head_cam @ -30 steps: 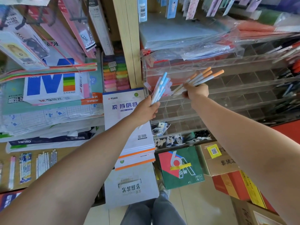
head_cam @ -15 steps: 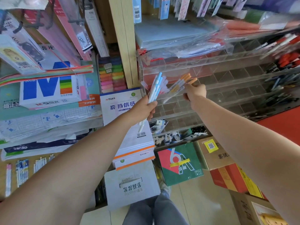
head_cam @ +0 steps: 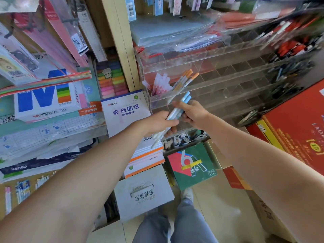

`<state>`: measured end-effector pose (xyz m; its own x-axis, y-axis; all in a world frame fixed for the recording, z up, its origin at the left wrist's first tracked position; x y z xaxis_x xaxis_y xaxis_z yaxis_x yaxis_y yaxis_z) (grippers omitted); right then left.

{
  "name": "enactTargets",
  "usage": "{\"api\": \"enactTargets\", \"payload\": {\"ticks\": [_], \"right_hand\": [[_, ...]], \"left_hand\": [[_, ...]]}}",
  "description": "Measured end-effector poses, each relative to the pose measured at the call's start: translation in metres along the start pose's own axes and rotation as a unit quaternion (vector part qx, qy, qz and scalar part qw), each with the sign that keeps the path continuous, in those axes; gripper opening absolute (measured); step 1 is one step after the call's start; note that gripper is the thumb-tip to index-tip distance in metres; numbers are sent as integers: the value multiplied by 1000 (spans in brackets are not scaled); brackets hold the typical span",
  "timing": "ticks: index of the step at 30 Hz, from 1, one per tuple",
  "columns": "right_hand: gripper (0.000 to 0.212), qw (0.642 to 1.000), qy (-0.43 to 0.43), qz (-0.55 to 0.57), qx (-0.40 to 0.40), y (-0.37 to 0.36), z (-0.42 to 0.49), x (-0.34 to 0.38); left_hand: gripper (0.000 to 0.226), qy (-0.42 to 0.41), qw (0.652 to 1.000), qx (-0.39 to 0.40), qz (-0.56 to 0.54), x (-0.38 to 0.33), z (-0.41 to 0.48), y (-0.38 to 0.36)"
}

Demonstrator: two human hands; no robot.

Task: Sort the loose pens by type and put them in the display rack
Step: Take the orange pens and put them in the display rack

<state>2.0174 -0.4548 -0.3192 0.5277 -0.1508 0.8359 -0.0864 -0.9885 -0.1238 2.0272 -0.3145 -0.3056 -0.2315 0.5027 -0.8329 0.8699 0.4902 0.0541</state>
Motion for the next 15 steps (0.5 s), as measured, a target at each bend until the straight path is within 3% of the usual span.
{"api": "enactTargets", "payload": {"ticks": [5, 9, 12, 15], "right_hand": [[24, 993, 14, 35, -110, 38, -5, 7], [22, 984, 31, 26, -172, 77, -2, 23], [23, 981, 50, 45, -180, 103, 5, 33], [21, 980, 38, 58, -185, 122, 12, 40]], "left_hand": [[15, 73, 997, 9, 15, -10, 10, -7], [24, 134, 990, -52, 10, -18, 30, -8], [31, 102, 982, -104, -120, -31, 54, -13], [28, 70, 952, -158, -252, -48, 77, -18]]}}
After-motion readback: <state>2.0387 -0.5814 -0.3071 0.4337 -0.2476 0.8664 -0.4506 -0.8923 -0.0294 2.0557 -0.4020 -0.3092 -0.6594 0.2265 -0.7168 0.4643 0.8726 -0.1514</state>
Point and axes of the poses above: each hand's wrist, its own z-axis towards the middle knuckle, its own y-axis out of the back of the hand, x = y × z, the point moved 3 cm from there along z, towards the middle knuckle, and after that the axes turned 6 degrees about x, right-handed, at the moved point
